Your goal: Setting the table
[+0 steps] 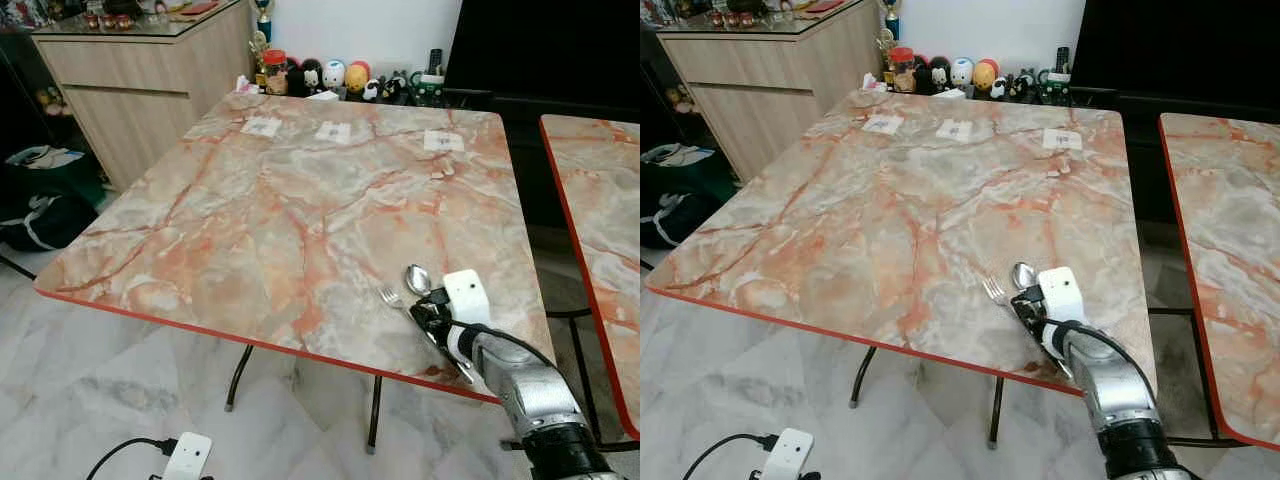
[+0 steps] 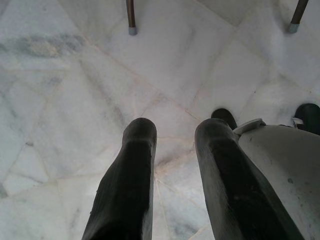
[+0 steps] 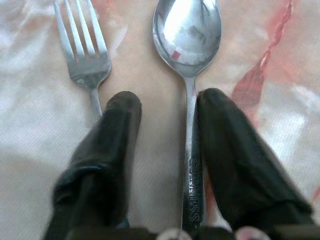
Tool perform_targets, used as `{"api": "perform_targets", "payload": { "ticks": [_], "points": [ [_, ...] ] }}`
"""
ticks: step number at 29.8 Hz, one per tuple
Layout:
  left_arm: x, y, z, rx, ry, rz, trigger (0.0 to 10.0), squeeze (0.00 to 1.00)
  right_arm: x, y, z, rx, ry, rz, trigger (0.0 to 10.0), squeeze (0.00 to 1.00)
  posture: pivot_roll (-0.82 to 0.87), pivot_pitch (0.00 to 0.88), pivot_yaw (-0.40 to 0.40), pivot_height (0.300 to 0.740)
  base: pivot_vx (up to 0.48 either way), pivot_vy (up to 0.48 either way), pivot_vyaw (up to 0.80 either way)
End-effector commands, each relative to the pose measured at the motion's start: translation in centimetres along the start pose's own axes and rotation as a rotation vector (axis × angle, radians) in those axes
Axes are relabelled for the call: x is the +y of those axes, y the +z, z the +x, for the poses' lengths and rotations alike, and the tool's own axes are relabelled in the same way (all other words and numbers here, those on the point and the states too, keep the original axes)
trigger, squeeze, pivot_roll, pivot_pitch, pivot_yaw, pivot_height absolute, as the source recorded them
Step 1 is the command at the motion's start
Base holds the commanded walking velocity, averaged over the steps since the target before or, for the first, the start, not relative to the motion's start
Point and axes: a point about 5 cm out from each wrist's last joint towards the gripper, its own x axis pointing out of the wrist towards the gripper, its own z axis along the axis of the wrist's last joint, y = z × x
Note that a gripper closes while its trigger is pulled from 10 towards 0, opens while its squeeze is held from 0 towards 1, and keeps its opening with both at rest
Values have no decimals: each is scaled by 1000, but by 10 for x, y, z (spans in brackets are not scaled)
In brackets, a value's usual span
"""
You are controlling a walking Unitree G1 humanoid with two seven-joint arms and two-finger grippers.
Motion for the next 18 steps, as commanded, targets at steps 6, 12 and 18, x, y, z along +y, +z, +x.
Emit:
{"api": "perform_targets", "payload": {
  "ticks": [6,12,18],
  "points": [
    [-2,-2,0,6,-3,-2,10000,0,-3,-8,0,32,-17,-19,0,0,14,14,27,740,0,0,0],
    [-3,-4,-1,9,-5,-7,10000,0,-9,-12,0,47,-55,-18,0,0,15,15,24,740,0,0,0],
    [-3,-4,-1,12,-10,-7,10000,0,-7,-17,0,65,-53,-26,0,0,16,15,23,740,0,0,0]
  ]
}}
